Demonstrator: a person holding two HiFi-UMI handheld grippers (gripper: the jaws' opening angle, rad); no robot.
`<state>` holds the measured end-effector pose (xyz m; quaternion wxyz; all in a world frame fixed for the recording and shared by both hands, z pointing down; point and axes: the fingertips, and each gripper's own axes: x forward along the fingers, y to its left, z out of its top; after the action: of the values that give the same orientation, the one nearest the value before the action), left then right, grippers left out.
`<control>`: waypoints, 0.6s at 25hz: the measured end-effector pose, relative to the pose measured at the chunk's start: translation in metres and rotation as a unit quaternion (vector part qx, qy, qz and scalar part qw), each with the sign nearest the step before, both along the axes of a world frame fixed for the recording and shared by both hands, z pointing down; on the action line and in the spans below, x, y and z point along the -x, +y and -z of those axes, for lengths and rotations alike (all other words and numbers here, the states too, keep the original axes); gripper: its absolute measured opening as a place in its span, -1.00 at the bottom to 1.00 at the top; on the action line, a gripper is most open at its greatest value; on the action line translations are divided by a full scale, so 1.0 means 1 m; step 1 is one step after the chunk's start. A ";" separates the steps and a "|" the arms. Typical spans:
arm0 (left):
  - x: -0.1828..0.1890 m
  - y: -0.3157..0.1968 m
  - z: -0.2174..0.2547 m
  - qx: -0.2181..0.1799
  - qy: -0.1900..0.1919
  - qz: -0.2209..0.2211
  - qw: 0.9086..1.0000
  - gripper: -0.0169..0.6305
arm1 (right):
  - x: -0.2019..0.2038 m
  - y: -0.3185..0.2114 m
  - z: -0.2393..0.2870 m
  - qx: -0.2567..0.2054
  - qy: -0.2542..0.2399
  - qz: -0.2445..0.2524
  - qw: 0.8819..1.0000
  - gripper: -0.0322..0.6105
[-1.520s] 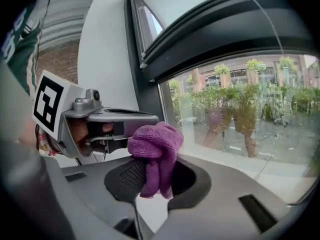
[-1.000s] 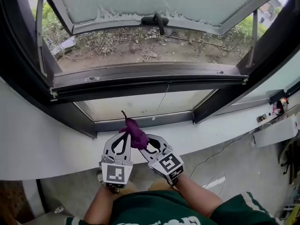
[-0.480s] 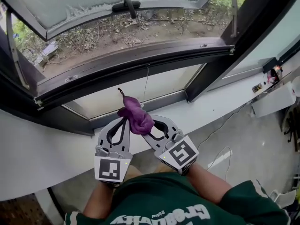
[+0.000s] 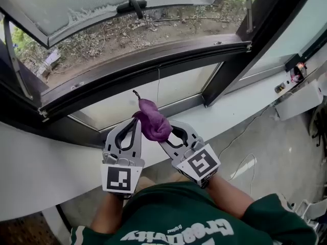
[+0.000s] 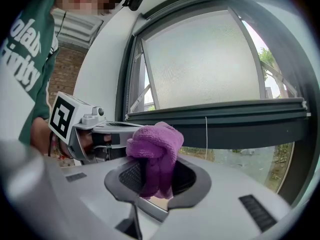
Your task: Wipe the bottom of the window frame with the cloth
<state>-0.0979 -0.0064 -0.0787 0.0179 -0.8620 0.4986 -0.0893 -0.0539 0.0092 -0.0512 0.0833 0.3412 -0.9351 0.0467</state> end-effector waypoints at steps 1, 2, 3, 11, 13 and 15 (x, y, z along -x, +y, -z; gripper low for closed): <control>-0.001 0.000 -0.001 0.000 0.001 0.000 1.000 -0.92 | -0.002 -0.001 0.001 -0.001 0.003 -0.002 1.000 -0.56; -0.003 0.001 -0.001 0.000 0.002 -0.001 1.000 -0.92 | -0.004 -0.002 0.002 -0.002 0.006 -0.003 1.000 -0.56; -0.005 0.001 -0.001 0.000 0.003 -0.001 1.000 -0.92 | -0.006 -0.002 0.002 -0.004 0.010 -0.003 1.000 -0.56; -0.012 0.003 -0.004 0.005 0.007 -0.001 1.000 -0.92 | -0.019 -0.003 0.004 -0.005 0.012 -0.012 1.000 -0.56; -0.012 0.002 -0.005 0.005 0.006 -0.001 1.000 -0.92 | -0.020 -0.002 0.006 -0.006 0.007 -0.011 1.000 -0.56; -0.013 0.002 -0.005 0.004 0.005 -0.001 1.000 -0.92 | -0.019 0.000 0.008 -0.008 -0.002 -0.006 1.000 -0.56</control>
<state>-0.0853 -0.0044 -0.0734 0.0117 -0.8630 0.4975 -0.0871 -0.0350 0.0089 -0.0590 0.0781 0.3475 -0.9336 0.0401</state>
